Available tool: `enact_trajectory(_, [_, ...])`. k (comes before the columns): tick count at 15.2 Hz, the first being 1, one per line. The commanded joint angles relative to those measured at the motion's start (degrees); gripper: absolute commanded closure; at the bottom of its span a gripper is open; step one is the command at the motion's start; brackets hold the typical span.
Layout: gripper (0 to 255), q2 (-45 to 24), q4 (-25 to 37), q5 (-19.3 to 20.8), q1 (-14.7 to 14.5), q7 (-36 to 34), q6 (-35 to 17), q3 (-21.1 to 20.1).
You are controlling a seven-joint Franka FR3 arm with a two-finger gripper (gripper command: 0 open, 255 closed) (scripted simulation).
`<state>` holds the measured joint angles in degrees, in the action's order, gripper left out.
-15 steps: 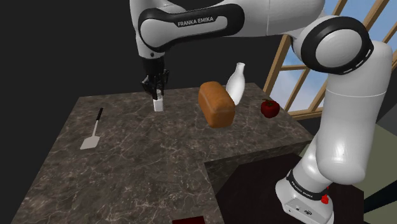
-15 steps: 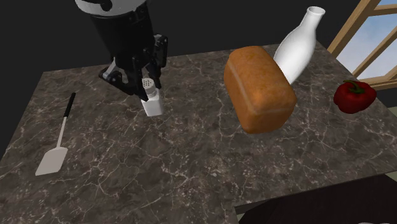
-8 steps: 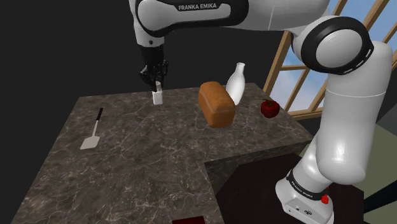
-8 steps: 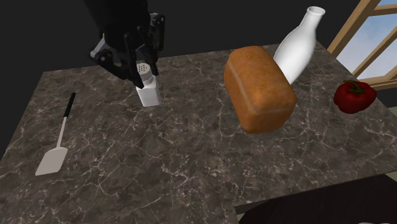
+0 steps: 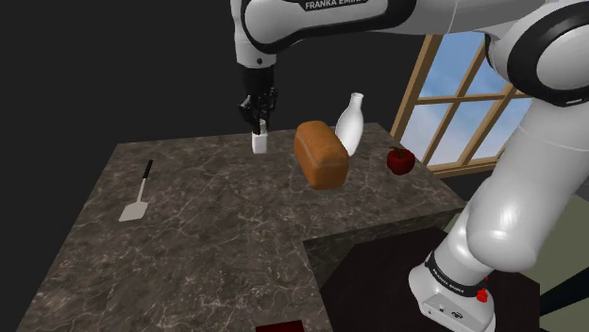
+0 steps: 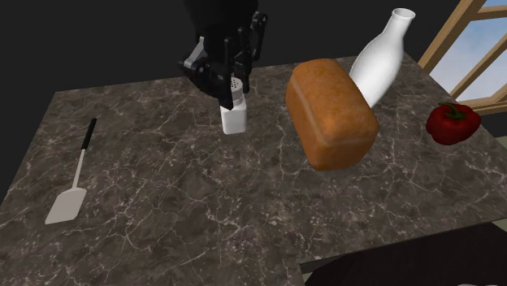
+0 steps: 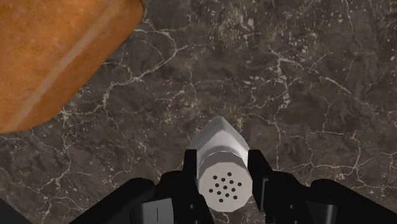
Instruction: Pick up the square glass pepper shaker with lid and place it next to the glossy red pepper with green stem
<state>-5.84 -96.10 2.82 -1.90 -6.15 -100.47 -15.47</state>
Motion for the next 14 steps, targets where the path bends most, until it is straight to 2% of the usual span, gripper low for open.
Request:
enact_trajectory(1, [255,5.1,-6.4,-1.4,1.5,2.5,-1.5,0.9])
enact_trajectory(8, [255,18.9,-21.6,-3.9,4.3,10.2,-3.3,4.9])
enact_trajectory(14, [255,29.5,-31.8,-3.8,6.1,16.8,-3.0,9.4])
